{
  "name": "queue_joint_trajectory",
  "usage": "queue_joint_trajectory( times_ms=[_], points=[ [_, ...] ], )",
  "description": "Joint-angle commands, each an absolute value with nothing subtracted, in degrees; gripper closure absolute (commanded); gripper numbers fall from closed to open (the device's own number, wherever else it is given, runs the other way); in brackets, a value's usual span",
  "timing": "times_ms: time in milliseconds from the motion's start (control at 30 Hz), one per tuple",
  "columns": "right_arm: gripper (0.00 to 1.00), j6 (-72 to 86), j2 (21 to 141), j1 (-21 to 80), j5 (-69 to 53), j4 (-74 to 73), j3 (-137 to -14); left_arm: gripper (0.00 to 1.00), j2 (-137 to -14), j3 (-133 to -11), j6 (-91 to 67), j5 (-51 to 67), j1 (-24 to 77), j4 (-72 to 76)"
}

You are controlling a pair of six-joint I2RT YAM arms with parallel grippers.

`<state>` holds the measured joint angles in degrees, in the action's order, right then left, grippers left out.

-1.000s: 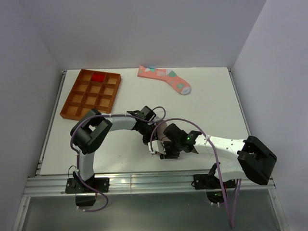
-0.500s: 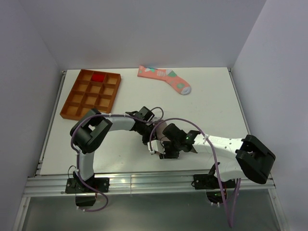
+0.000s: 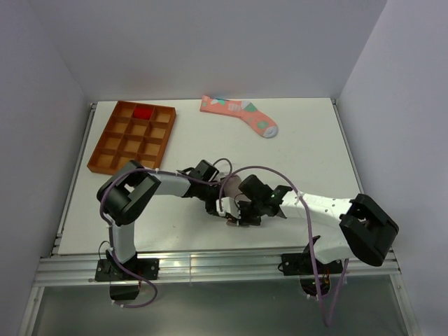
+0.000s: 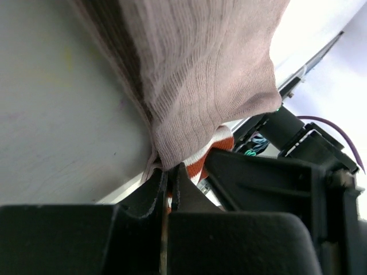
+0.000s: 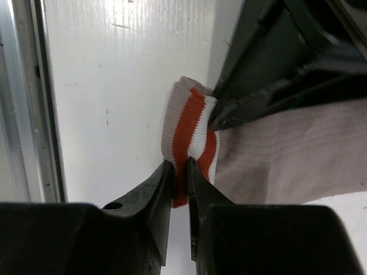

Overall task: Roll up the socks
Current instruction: Roll the sock at the center of the board.

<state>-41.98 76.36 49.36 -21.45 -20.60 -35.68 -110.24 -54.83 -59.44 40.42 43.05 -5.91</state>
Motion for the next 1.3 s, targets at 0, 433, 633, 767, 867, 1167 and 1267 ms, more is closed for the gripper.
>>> queue_joint_trajectory(
  times_ms=[0, 433, 633, 767, 867, 1167, 1267],
  points=[
    [0.83, -43.41, 78.92, 45.45, -26.97, -29.43, -38.05, 0.96, -107.24, -50.55, -62.57, 39.64, 44.12, -0.53],
    [0.85, -60.02, 109.55, 29.36, -49.83, -70.20, -68.69, 0.86, -98.36, -40.00, -65.05, 27.34, 45.44, 14.85],
    [0.85, -55.92, 117.06, 26.37, -48.87, -72.96, -74.53, 0.83, -90.89, -34.20, -61.79, 19.26, 45.53, 18.72],
    [0.85, -50.90, 117.68, 26.02, -46.50, -68.82, -74.53, 0.77, -86.32, -29.80, -59.42, 14.78, 45.44, 21.00],
    [0.84, -48.26, 118.91, 26.02, -45.35, -68.90, -75.93, 0.73, -82.80, -28.74, -54.42, 10.12, 46.49, 21.88],
    [0.85, -45.97, 124.98, 25.84, -45.79, -72.94, -80.33, 0.53, -79.10, -31.46, -33.67, 4.65, 50.80, 25.39],
    [0.85, -45.00, 125.07, 25.84, -45.27, -72.34, -80.59, 0.53, -81.55, -33.73, -29.10, 9.13, 50.89, 26.19]
  ],
)
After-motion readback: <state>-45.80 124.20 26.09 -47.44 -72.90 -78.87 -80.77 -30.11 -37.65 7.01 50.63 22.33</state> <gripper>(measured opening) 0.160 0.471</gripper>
